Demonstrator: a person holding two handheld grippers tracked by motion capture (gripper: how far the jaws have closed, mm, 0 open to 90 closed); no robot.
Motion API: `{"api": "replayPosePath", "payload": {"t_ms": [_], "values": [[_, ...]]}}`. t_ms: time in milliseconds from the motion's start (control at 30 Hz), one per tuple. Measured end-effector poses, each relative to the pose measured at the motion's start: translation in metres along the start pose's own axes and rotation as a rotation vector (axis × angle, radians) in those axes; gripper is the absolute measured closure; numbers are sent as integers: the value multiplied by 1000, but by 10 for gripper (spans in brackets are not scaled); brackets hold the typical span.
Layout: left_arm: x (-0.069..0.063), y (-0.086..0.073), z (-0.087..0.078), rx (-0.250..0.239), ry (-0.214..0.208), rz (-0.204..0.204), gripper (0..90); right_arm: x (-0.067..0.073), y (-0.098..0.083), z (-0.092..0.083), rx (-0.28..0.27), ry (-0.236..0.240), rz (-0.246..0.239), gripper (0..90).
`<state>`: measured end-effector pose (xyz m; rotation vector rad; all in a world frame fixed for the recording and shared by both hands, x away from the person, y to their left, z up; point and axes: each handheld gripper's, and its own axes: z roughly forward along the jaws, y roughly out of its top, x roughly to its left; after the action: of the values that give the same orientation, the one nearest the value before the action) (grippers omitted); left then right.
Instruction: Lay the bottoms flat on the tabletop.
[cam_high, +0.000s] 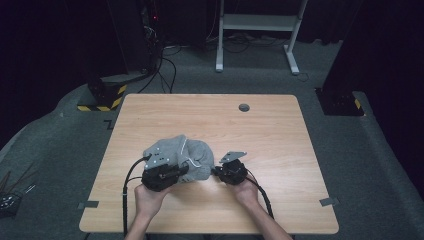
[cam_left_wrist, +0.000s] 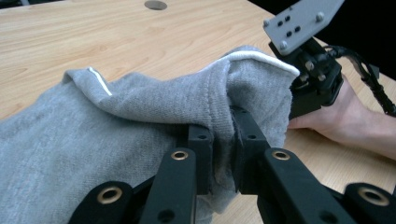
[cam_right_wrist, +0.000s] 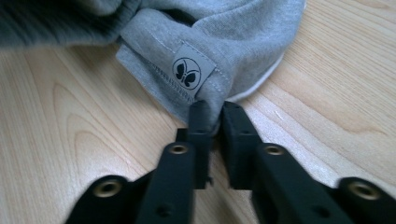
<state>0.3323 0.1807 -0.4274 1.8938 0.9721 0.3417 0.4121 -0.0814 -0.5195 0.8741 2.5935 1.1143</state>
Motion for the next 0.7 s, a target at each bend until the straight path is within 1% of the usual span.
{"api": "replayPosePath", "payload": {"t_ms": [33,133,167,200,233,267,300,333,367,433,467,500,533,567,600,633,667,700], "values": [[1,1,-1,-13,5,-9,805,1,0,-2,-6,3,-12,859],[2,2,-4,-28,16,-9,805,1,-1,-7,-18,15,-25,862],[3,4,-7,-47,30,-18,805,2,-5,-15,-20,22,-14,863],[3,4,-7,-47,30,-18,805,2,-5,-15,-20,22,-14,863],[4,6,-9,-57,38,-21,806,1,-11,-26,-28,25,-19,863],[5,7,-11,-68,46,-27,806,1,-11,-26,-28,25,-19,863],[8,10,-15,-94,61,-46,806,1,-19,-40,-34,27,-27,863],[8,10,-15,-94,61,-46,806,1,-19,-40,-34,27,-27,863],[11,13,-19,-117,85,-63,806,1,-28,-54,-38,21,-35,862],[14,17,-22,-132,116,-72,806,-1,-39,-69,-38,7,-35,862],[14,17,-22,-132,116,-72,806,-1,-39,-69,-38,7,-35,862],[16,20,-21,-142,152,-79,806,-6,-49,-83,-43,-2,-19,861],[16,20,-21,-142,152,-79,805,-6,-49,-83,-43,-2,-19,861],[20,22,-15,-135,184,-88,805,-11,-58,-94,-39,-19,-7,860],[24,23,-10,-123,195,-99,805,-13,-62,-97,-36,-28,2,859],[28,22,-4,-110,203,-109,805,-15,-65,-100,-34,-34,9,857],[28,22,-4,-110,203,-109,804,-17,-68,-102,-28,-39,20,853],[30,21,2,-94,217,-118,804,-17,-68,-102,-28,-39,20,853]]}}
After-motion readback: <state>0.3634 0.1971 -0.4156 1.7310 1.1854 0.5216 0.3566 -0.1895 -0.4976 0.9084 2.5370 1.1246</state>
